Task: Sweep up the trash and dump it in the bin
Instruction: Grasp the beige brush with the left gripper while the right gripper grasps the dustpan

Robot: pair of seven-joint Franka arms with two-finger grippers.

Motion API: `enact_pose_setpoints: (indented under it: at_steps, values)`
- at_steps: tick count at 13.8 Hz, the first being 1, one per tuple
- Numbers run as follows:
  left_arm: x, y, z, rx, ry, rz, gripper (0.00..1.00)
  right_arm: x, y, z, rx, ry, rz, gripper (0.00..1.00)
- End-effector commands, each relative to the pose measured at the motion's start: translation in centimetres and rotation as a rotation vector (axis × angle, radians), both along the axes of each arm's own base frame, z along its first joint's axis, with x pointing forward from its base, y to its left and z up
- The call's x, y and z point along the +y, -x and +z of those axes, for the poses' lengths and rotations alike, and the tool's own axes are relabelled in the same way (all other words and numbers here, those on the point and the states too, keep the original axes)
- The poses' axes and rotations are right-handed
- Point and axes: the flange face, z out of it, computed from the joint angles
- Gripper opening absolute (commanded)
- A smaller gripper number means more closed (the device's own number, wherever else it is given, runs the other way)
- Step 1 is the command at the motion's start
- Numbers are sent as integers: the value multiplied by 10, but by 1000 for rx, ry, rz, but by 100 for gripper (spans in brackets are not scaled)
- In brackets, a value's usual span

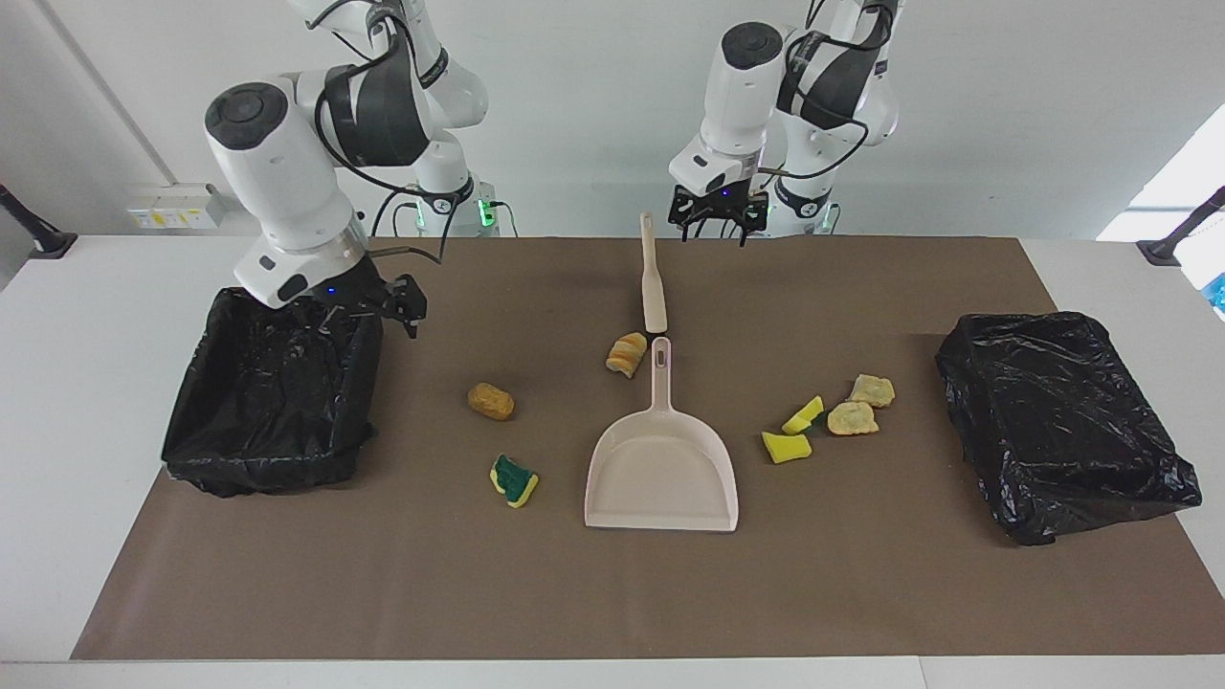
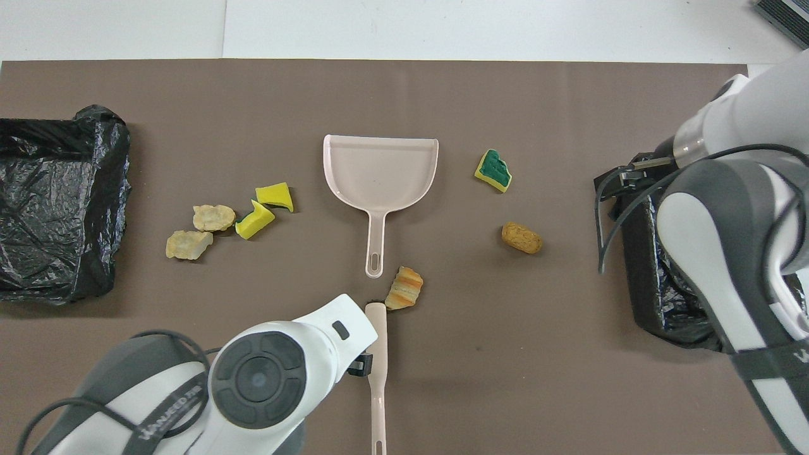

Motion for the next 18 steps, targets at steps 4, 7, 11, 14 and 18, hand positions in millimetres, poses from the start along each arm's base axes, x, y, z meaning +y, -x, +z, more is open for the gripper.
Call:
enact_pose_setpoints:
  at_steps: [4,7,11,14,18]
  values:
    - [-58,70,-96,16,-27,-6,100,60,-31,-53,-77,-21,52,100]
    - [-63,102,-99,18,-46,20,100,80,-32,-71,-77,11,79,100]
    - [-70,125,-108,19,-64,35,100,78,-30,-76,-71,26,98,100]
    - [-70,127,-115,17,-62,75,100,78,-29,-76,-71,26,101,100]
    - [-71,123,-118,11,-50,87,88,79,-28,-76,-69,27,100,100]
